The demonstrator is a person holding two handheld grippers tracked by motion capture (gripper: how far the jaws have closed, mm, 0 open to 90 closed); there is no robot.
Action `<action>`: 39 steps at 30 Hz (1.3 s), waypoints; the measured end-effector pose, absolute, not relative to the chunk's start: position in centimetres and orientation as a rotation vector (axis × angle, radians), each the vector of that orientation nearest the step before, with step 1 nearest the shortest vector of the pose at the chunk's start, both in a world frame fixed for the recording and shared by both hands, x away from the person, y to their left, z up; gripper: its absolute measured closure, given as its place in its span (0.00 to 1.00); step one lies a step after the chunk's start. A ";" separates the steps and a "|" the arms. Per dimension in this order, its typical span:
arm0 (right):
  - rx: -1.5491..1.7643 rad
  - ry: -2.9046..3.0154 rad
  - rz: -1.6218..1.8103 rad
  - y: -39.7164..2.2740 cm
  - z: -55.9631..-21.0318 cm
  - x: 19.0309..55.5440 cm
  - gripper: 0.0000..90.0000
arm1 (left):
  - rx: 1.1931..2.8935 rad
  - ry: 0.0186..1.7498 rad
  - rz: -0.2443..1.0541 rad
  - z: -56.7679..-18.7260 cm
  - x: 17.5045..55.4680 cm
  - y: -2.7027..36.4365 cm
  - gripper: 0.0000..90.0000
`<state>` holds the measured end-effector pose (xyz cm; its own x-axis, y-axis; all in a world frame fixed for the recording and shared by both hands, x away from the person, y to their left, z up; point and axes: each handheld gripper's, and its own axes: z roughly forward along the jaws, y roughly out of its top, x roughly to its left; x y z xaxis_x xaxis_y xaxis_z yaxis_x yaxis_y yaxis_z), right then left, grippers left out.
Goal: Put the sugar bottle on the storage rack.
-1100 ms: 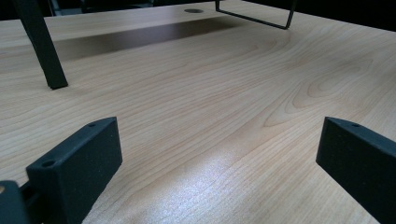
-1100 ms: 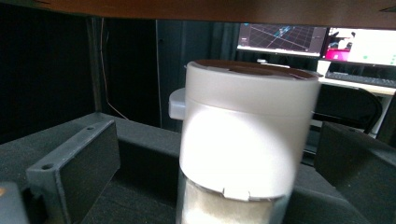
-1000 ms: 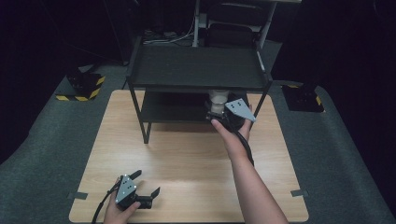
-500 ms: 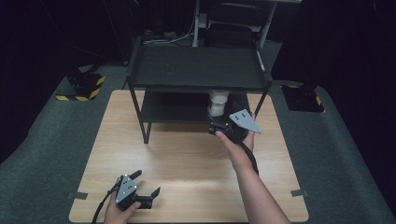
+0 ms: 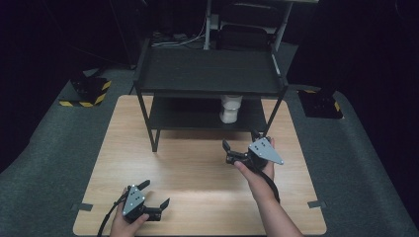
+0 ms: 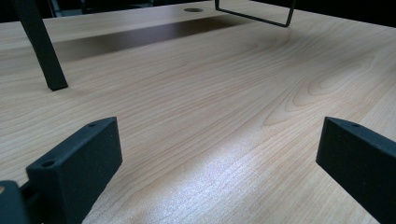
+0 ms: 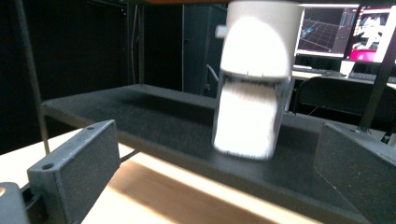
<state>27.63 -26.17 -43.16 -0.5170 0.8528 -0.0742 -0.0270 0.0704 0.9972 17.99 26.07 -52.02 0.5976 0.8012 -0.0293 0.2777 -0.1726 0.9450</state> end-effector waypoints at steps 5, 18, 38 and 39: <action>0.836 1.643 1.548 -27.2 -44.3 26.6 0.00 | 1.731 0.891 0.600 -52.0 18.0 26.0 0.01; 0.827 1.660 1.555 -30.1 -47.9 23.3 0.00 | 1.734 0.886 0.608 -52.1 17.9 26.0 0.01; 0.883 1.712 1.486 -33.1 -51.6 19.9 0.00 | 1.734 0.887 0.617 -52.1 17.8 25.9 0.01; 0.887 1.716 1.479 -33.2 -51.7 19.8 0.00 | 1.734 0.887 0.617 -52.1 17.8 25.9 0.01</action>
<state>19.80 -33.17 -51.72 -0.5252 0.8481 -0.0693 0.0564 0.1160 0.9916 17.80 25.90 -52.07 0.5931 0.8050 -0.0142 0.2675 -0.1803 0.9465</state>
